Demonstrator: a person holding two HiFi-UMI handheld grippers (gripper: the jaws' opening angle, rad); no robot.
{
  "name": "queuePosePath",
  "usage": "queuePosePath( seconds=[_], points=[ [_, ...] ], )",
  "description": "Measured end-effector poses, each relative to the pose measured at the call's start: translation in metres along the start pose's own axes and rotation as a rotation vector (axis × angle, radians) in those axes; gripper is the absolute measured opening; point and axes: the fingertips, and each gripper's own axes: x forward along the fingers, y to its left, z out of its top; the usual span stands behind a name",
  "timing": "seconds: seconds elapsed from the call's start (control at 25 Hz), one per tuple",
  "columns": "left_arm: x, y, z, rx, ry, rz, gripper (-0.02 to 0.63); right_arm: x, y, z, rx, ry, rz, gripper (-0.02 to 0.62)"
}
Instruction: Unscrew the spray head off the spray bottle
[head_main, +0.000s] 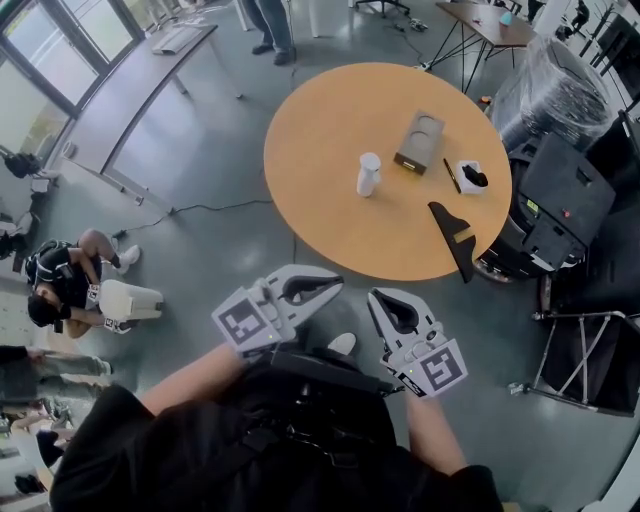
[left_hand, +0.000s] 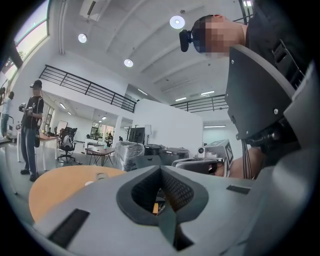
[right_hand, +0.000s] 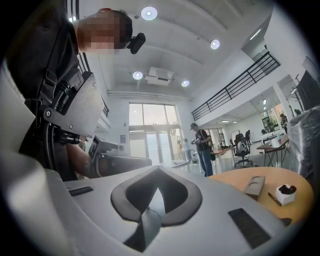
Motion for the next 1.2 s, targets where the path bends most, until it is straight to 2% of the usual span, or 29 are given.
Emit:
queuePosePath(
  seconds=[0.2,0.44,1.2],
  points=[
    [0.009,0.019,-0.001,-0.018,-0.001,-0.001,0.025,0.012,-0.017,0.001,0.005,0.005,-0.013,0.002],
    [0.008,0.063,-0.004,-0.015,-0.007,-0.025,0.025,0.049,-0.038,-0.005,0.011,0.029,-0.037,0.003],
    [-0.018,0.275,-0.006,-0.045,-0.012,-0.131,0.025,0.238,-0.119,-0.025,0.037,0.092,-0.172,0.003]
  ],
)
